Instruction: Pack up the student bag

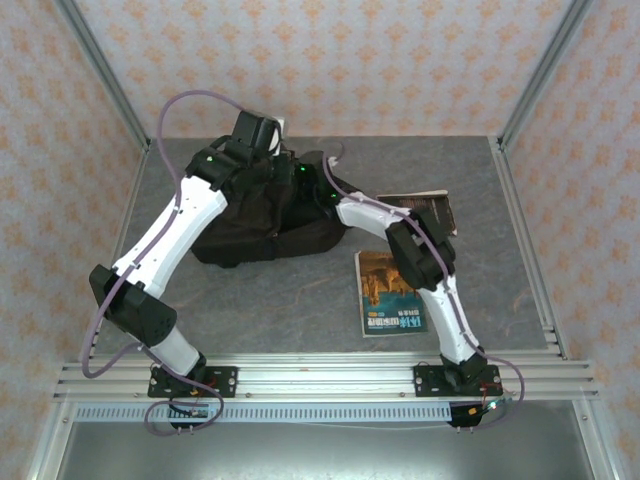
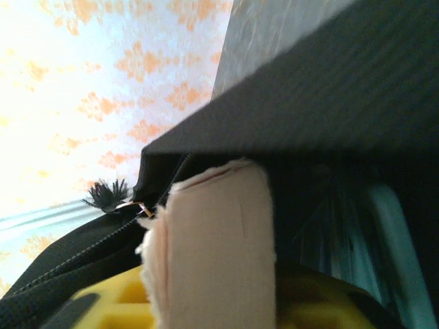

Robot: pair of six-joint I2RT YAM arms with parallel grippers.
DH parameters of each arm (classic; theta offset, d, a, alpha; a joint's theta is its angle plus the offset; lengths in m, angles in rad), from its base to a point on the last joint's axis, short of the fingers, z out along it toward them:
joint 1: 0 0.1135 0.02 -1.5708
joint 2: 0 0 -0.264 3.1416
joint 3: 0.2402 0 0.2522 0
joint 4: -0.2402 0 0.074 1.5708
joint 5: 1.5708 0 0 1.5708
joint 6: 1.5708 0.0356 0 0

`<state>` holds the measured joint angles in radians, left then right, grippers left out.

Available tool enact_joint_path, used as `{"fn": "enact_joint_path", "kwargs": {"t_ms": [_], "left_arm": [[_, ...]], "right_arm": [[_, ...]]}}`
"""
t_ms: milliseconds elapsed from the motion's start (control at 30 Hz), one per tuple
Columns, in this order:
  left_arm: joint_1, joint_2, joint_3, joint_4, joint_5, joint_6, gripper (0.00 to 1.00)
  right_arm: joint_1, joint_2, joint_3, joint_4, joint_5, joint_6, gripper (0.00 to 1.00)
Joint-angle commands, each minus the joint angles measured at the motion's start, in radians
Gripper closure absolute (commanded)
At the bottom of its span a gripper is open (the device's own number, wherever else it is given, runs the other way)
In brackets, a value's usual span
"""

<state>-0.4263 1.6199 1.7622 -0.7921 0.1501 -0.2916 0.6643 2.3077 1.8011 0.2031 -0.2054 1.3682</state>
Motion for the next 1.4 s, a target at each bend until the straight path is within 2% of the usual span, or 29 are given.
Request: {"fn": "enact_joint_path", "kwargs": {"t_ms": [0, 67, 100, 133, 200, 233, 367, 467, 600, 667, 767, 867, 967, 1133, 1300, 1367], "left_arm": [[0.019, -0.058, 0.003, 0.141, 0.003, -0.021, 1.00], [0.038, -0.061, -0.018, 0.151, 0.005, -0.034, 1.00], [0.046, -0.063, -0.026, 0.157, 0.007, -0.040, 1.00], [0.054, -0.065, -0.035, 0.165, 0.014, -0.045, 1.00], [0.063, -0.065, -0.038, 0.171, 0.022, -0.048, 1.00], [0.067, -0.062, -0.034, 0.169, 0.025, -0.049, 1.00], [0.069, -0.057, -0.025, 0.166, 0.057, -0.033, 1.00], [0.069, -0.050, -0.018, 0.162, 0.103, -0.012, 1.00], [0.066, -0.041, -0.018, 0.165, 0.170, 0.004, 1.00], [0.059, -0.041, -0.018, 0.154, 0.183, 0.010, 1.00], [0.031, -0.036, -0.015, 0.115, 0.158, 0.038, 1.00], [0.000, -0.017, -0.012, 0.067, 0.129, 0.033, 1.00], [-0.011, 0.016, -0.048, 0.052, 0.137, -0.050, 1.00], [-0.017, 0.032, -0.211, 0.156, 0.147, -0.196, 1.00], [-0.018, -0.018, -0.356, 0.251, -0.003, -0.285, 1.00], [-0.014, -0.018, -0.380, 0.276, -0.016, -0.311, 1.00]], "right_arm": [[0.000, 0.057, 0.156, -0.203, -0.067, -0.149, 0.55], [0.000, 0.031, 0.141, -0.231, -0.054, -0.213, 0.44], [0.000, 0.008, 0.113, -0.226, -0.035, -0.240, 0.44], [0.000, -0.023, 0.070, -0.213, -0.006, -0.267, 0.44], [-0.002, -0.074, -0.006, -0.186, 0.036, -0.288, 0.53], [-0.004, -0.094, -0.043, -0.164, 0.043, -0.294, 0.54], [-0.024, -0.153, -0.135, -0.129, 0.017, -0.314, 0.54], [-0.041, -0.220, -0.209, -0.118, 0.029, -0.366, 0.47], [-0.063, -0.376, -0.361, -0.061, 0.094, -0.463, 0.34], [-0.078, -0.455, -0.413, -0.058, 0.088, -0.537, 0.31], [-0.089, -0.563, -0.430, -0.195, 0.127, -0.662, 0.30], [-0.088, -0.650, -0.418, -0.397, 0.199, -0.761, 0.36], [-0.078, -0.752, -0.472, -0.521, 0.284, -0.821, 0.38], [-0.056, -0.893, -0.615, -0.699, 0.301, -0.886, 0.35], [0.008, -0.919, -0.716, -0.852, 0.358, -0.892, 0.34], [0.024, -0.893, -0.731, -0.886, 0.351, -0.885, 0.32]]}}
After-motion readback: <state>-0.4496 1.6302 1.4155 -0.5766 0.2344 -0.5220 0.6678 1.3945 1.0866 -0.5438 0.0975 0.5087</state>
